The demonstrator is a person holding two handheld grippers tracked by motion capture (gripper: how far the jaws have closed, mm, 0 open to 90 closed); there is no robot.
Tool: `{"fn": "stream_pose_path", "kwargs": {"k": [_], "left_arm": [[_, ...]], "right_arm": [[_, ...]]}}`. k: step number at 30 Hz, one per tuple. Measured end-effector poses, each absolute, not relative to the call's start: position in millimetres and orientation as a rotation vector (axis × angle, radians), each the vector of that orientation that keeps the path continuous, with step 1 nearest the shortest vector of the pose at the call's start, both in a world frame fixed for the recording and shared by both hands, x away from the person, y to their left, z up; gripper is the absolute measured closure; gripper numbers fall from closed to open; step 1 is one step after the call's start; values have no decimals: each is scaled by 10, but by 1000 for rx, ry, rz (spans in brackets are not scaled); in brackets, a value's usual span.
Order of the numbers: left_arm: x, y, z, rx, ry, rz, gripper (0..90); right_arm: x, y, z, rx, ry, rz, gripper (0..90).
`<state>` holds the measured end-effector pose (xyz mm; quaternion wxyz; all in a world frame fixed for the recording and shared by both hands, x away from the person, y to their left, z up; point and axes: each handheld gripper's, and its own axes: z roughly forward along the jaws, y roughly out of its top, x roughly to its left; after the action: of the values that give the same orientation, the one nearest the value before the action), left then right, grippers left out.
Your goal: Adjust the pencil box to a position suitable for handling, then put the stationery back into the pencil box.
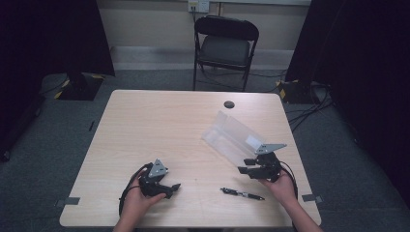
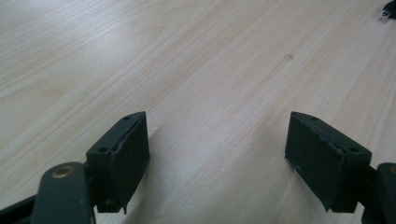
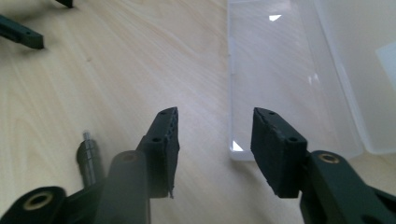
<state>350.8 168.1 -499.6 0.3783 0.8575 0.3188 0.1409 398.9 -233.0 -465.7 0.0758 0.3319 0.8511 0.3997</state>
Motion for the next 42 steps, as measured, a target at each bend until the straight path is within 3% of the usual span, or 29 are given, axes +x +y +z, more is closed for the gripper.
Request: {"fn": "stream_pose_path", "kwargs": {"k": [12,26,37,42], "left_arm": [[3507,1677,-5004,2180,811,361,212],[3505,1677,-5004,2180,813,363,212],[3491,1675,-5001,2179,827,368,210],[3489,1677,-5002,2179,826,367,210]], "right_arm": [[3709,-2454,-4686,891,2612,1198,356],[3578,-2537,-4783,869,2638,1191,348],[3463,-2568,-4814,824,2680,1223,468],[3425,-2537,-4847,771,2730,1189,581]]}}
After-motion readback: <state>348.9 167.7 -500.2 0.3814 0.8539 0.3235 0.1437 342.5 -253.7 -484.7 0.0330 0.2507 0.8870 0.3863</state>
